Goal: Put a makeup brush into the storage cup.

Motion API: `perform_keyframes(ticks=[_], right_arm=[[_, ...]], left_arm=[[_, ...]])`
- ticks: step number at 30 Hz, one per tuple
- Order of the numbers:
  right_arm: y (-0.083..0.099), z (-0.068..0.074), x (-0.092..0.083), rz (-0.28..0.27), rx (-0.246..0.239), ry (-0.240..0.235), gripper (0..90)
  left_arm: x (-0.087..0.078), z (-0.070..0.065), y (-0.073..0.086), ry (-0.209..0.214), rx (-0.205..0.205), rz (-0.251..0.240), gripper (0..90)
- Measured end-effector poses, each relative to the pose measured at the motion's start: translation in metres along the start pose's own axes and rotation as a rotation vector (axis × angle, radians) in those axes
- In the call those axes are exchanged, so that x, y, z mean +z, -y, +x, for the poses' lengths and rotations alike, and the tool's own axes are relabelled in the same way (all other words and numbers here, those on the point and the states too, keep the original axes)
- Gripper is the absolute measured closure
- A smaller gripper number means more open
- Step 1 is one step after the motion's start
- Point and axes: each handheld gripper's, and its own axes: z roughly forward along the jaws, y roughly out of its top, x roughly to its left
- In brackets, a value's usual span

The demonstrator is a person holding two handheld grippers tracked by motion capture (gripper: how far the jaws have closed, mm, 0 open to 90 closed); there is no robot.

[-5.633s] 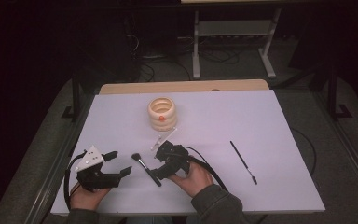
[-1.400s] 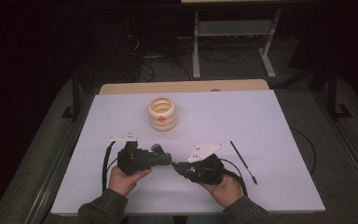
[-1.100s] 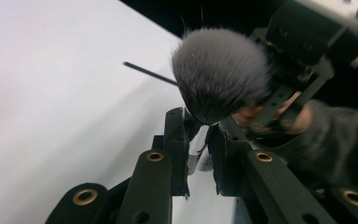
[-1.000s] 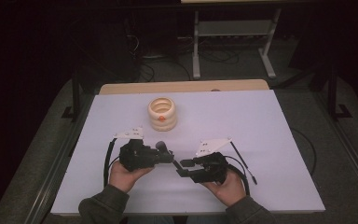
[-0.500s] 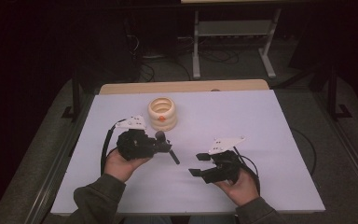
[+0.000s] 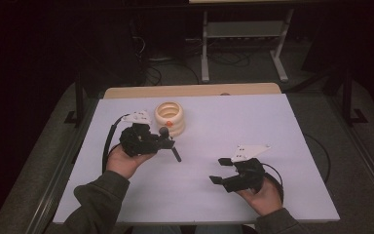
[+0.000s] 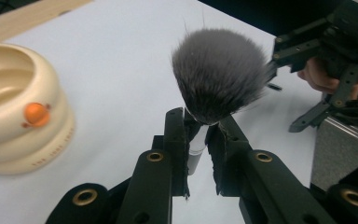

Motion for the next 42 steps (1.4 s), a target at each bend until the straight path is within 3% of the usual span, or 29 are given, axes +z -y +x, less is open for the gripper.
perform_keyframes(ticks=[7, 15, 27, 42], right_arm=[[0.007, -0.005, -0.010, -0.007, 0.019, 0.026, 29.3], [0.009, -0.008, -0.014, -0.006, 0.024, 0.044, 27.8], [0.012, -0.013, -0.019, -0.004, 0.038, 0.073, 27.0], [0.013, -0.018, -0.026, -0.026, 0.055, 0.097, 26.8]], left_arm=[[-0.004, 0.011, -0.007, -0.030, -0.010, 0.006, 77.7], [-0.008, 0.017, -0.013, -0.032, -0.021, 0.006, 77.7], [-0.020, 0.032, -0.028, -0.050, -0.069, -0.004, 77.7], [-0.032, 0.043, -0.059, -0.091, -0.058, 0.006, 77.7]])
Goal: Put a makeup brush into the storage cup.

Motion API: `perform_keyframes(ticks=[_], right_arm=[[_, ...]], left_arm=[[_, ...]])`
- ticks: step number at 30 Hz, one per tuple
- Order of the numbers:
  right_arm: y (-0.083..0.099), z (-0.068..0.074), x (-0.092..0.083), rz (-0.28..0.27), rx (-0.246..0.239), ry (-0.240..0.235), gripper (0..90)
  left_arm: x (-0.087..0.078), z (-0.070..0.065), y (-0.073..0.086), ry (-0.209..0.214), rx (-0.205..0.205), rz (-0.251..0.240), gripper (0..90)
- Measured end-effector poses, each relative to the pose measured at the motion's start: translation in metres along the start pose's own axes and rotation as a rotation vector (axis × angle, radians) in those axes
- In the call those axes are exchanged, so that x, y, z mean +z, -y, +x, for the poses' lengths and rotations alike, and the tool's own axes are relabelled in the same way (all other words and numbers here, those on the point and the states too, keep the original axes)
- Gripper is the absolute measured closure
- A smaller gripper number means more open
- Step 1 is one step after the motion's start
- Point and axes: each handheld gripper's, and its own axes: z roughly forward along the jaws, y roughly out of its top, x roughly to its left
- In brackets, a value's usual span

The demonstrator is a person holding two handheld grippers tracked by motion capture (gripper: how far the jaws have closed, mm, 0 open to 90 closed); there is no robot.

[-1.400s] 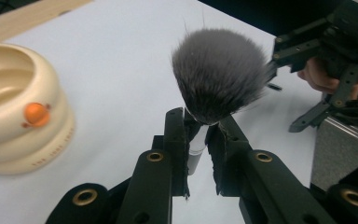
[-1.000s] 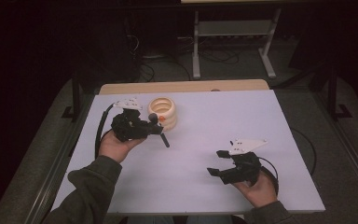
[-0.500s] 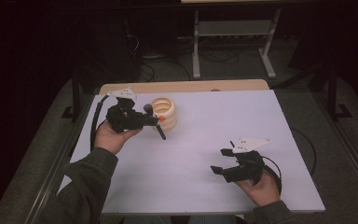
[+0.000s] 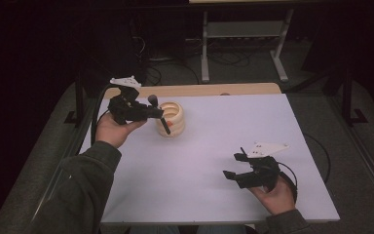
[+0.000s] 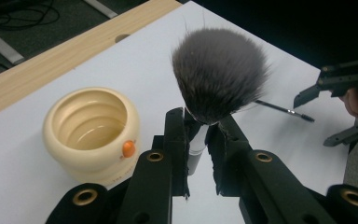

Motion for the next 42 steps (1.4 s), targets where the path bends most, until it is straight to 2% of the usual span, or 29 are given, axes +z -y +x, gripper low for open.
perform_keyframes(ticks=[13, 29, 42], right_arm=[[-0.001, 0.000, 0.001, 0.014, 0.002, 0.004, 26.3], [-0.002, -0.002, 0.000, 0.000, 0.007, 0.007, 25.8], [0.001, -0.008, -0.005, -0.014, 0.026, 0.009, 25.7]], left_arm=[[-0.004, 0.020, -0.020, -0.058, -0.031, -0.008, 77.7], [0.015, 0.046, -0.034, -0.114, -0.093, -0.011, 77.7], [0.030, 0.064, -0.039, -0.143, -0.119, -0.001, 77.7]])
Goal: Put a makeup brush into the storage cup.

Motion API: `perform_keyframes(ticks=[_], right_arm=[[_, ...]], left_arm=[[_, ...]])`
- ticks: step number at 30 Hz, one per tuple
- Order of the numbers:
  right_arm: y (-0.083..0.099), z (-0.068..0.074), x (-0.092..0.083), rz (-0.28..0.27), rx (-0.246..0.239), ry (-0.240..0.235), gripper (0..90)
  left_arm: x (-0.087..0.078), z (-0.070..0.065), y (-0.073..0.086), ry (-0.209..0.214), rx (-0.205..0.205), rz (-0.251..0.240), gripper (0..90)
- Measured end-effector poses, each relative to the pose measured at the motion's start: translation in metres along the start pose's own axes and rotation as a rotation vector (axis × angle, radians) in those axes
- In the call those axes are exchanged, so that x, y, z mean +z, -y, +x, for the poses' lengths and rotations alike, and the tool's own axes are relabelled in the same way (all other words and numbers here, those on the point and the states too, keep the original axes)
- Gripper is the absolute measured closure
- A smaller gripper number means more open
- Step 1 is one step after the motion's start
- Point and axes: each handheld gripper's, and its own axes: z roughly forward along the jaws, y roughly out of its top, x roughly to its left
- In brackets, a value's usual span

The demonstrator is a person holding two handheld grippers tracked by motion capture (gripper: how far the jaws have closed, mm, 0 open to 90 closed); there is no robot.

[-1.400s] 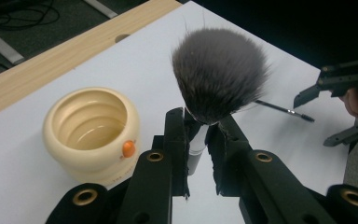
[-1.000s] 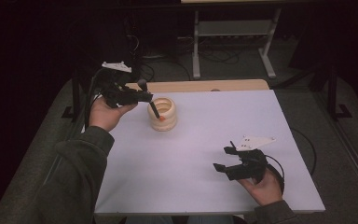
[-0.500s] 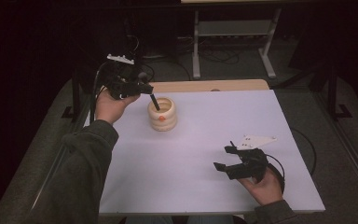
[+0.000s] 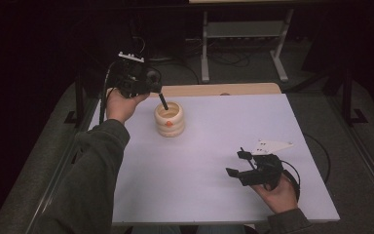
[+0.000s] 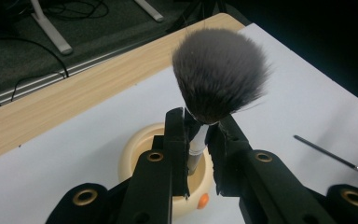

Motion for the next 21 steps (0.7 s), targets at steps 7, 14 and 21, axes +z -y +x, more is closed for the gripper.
perform_keyframes(ticks=[7, 14, 21], right_arm=[[0.001, -0.004, 0.000, 0.005, 0.009, -0.003, 25.5], [0.002, -0.006, -0.001, -0.003, 0.014, -0.002, 25.0], [0.002, -0.006, -0.002, -0.004, 0.019, -0.001, 25.0]], left_arm=[[0.007, 0.008, 0.000, -0.004, -0.013, 0.000, 77.7], [0.017, 0.015, 0.003, -0.006, -0.027, 0.013, 77.6], [0.026, 0.014, 0.005, -0.004, -0.017, 0.028, 77.6]])
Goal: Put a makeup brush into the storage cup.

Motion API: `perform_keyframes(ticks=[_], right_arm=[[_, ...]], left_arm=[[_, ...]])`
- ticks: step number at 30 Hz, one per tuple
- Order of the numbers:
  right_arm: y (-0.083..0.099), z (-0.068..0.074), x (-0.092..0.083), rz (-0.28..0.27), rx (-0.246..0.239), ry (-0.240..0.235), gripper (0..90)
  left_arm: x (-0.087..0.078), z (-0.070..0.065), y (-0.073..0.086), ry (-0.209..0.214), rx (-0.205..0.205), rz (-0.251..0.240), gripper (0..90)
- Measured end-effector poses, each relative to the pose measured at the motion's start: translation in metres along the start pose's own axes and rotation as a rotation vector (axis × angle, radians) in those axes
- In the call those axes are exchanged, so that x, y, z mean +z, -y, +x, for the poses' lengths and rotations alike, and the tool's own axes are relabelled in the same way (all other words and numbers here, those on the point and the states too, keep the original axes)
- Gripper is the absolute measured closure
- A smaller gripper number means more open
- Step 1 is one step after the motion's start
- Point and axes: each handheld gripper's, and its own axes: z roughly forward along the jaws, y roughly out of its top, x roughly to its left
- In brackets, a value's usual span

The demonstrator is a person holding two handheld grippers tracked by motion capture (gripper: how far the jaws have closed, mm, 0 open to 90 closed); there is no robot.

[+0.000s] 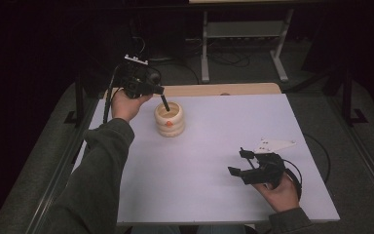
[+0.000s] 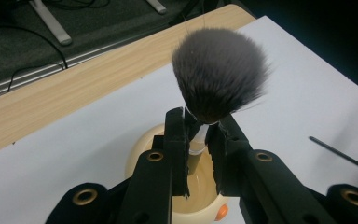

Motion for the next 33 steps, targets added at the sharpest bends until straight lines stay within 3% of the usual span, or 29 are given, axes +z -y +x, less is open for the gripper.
perform_keyframes(ticks=[13, 19, 30, 33], right_arm=[[0.001, 0.001, -0.001, 0.004, 0.002, 0.000, 25.0], [0.001, 0.002, 0.000, 0.010, 0.000, -0.001, 25.0], [0.001, 0.003, 0.003, 0.013, -0.003, -0.005, 25.0], [0.001, 0.004, 0.004, 0.015, -0.008, -0.006, 25.0]], left_arm=[[0.008, 0.000, 0.013, -0.001, 0.007, 0.024, 77.5], [0.012, 0.001, 0.021, 0.010, -0.015, 0.016, 77.5], [0.014, 0.001, 0.031, 0.016, -0.005, 0.031, 77.3], [0.015, 0.000, 0.032, 0.016, -0.019, 0.026, 77.3]])
